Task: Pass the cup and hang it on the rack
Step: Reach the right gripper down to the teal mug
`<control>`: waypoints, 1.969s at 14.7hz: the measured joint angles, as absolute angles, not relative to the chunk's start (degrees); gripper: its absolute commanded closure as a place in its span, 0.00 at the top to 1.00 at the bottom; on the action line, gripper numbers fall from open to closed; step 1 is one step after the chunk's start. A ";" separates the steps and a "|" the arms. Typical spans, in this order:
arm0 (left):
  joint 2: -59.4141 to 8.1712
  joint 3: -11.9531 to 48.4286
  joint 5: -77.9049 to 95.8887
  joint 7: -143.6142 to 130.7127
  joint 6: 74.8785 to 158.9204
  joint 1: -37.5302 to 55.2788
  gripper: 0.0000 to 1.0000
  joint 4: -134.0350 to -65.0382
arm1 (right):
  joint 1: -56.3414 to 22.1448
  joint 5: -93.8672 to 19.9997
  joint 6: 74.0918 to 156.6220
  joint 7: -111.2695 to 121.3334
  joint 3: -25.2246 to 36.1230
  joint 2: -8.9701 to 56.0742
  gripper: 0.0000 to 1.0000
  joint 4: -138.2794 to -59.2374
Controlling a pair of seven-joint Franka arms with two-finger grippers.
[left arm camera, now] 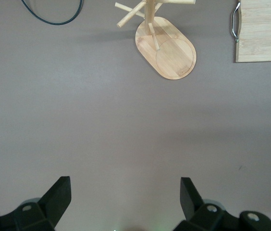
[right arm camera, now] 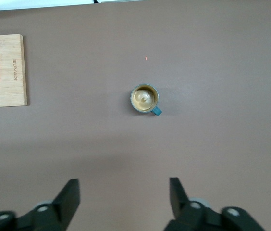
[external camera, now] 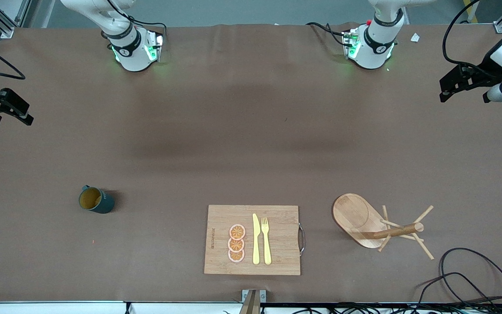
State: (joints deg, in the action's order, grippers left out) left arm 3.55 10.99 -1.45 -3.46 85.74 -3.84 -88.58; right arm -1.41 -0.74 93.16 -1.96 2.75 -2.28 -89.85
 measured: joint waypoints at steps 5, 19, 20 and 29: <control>3.49 10.92 -1.29 -3.43 85.67 -3.90 1.00 -88.58 | -1.41 -0.74 92.26 -1.96 2.76 -2.28 0.47 -89.85; 2.53 10.26 -0.69 -3.43 86.39 -4.88 1.00 -88.52 | -2.50 -0.82 111.41 -5.02 2.00 15.60 1.00 -96.01; 2.22 10.23 -0.69 -3.43 86.76 -4.97 1.00 -88.52 | -2.96 -0.82 114.01 -6.03 1.97 17.93 1.00 -96.50; -1.88 10.24 -0.69 -3.43 90.77 -4.99 1.00 -88.49 | -2.44 -1.13 127.96 -8.15 2.32 32.01 0.84 -97.30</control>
